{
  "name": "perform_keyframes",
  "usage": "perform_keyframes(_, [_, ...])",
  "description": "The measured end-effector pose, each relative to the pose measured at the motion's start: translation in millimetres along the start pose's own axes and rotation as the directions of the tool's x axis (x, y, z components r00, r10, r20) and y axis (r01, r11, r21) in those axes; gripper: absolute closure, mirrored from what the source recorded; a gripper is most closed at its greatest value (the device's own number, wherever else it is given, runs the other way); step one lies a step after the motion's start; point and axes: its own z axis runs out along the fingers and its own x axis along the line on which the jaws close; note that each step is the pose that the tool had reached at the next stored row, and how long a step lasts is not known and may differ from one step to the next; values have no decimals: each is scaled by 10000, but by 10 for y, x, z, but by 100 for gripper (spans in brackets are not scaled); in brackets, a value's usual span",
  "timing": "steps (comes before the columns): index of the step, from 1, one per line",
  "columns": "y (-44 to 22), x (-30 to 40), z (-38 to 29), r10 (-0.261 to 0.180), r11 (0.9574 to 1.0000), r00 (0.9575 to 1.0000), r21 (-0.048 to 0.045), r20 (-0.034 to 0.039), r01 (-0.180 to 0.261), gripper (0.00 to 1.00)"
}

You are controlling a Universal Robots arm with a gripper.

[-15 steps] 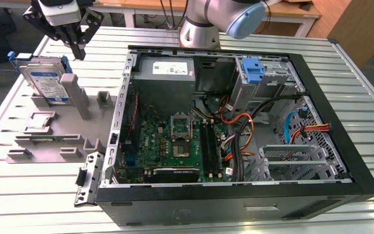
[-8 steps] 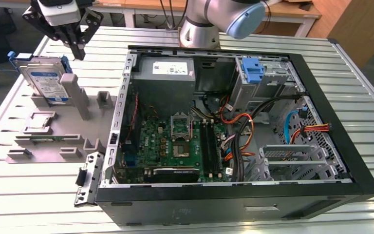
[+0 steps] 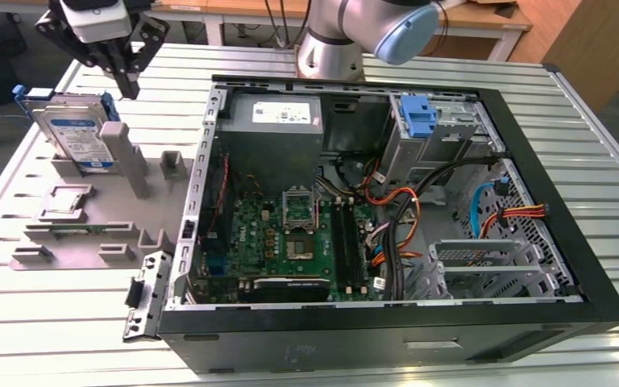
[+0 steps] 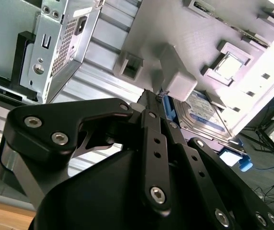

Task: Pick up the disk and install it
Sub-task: 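Reach for the disk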

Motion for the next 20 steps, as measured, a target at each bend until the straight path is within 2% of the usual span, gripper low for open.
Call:
perform_keyframes(7, [12,89,7,0,10000,10000,0,0,0,90])
perform_keyframes(14, [90,241,21,1,10000,10000,1,-1,-1,90])
perform_keyframes(20, [97,256,25,0,10000,10000,0,-1,0,90])
